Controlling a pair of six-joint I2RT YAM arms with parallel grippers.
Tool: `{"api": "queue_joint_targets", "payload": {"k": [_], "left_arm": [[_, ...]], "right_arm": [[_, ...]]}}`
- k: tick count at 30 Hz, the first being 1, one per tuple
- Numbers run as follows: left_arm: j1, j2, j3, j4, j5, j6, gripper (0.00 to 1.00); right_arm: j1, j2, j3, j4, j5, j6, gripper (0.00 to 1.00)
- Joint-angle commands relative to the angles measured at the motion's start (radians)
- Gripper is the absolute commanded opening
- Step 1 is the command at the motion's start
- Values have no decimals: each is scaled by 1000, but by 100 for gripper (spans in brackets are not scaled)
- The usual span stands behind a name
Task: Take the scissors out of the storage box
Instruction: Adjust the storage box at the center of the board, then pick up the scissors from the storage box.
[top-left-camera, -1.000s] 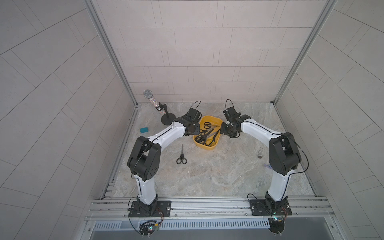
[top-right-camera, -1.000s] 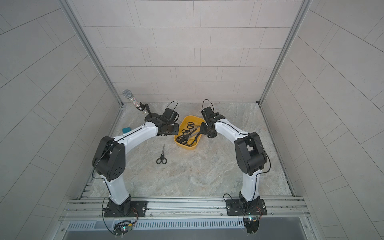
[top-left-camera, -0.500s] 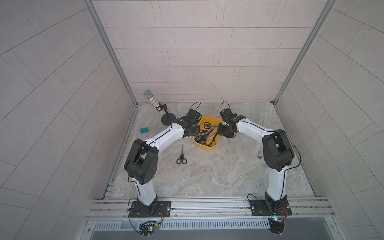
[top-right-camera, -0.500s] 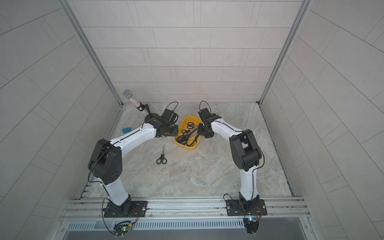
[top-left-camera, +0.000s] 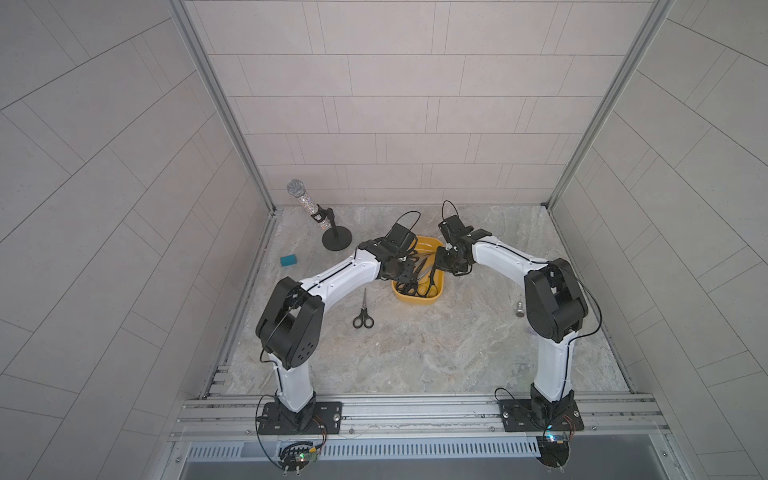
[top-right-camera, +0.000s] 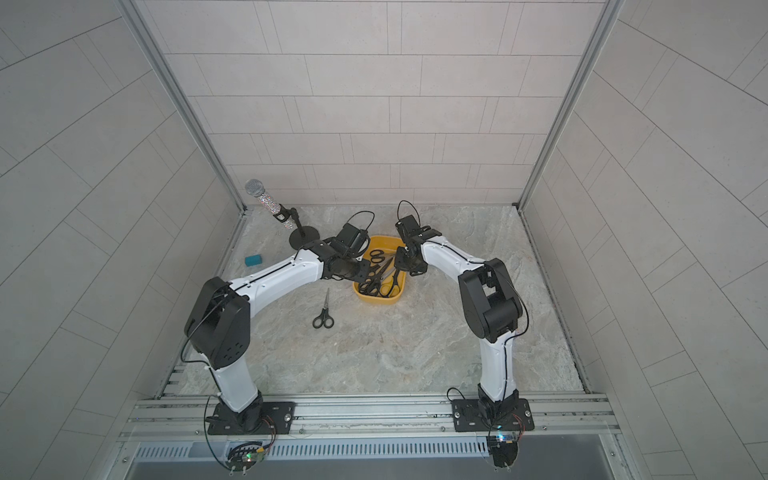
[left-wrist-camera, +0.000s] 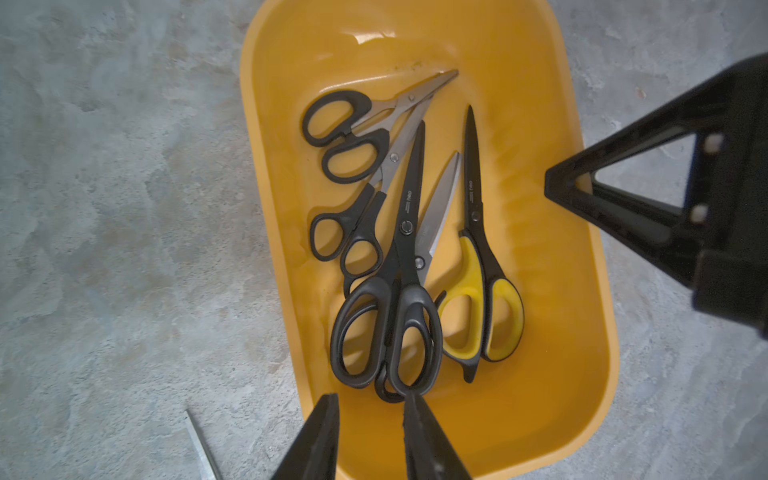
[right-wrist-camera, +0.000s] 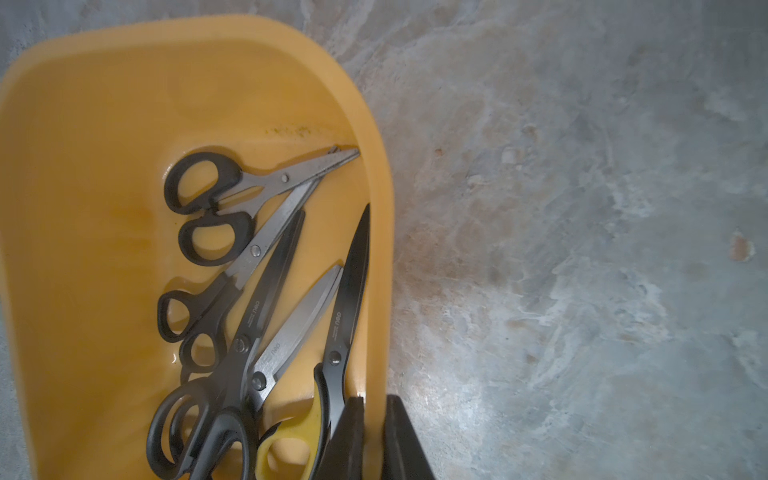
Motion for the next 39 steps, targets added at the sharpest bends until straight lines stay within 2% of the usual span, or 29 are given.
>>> {"api": "queue_joint_targets", "payload": {"k": [1,6,13,39], "left_arm": [[-14,37,48,-61,35,13,33],[-20,109,99,-140,33,-10,33],[-25,170,125,-162,27,-6,36],[-31,279,190,-131,-7,73,33]], "right_arm": [[4,-3,21,-16,24,-21,14],[4,6,36,-12,24,-23,14],[4,15,47,-6,2,-9,13],[5,29,34,30,-54,-3,12]]}}
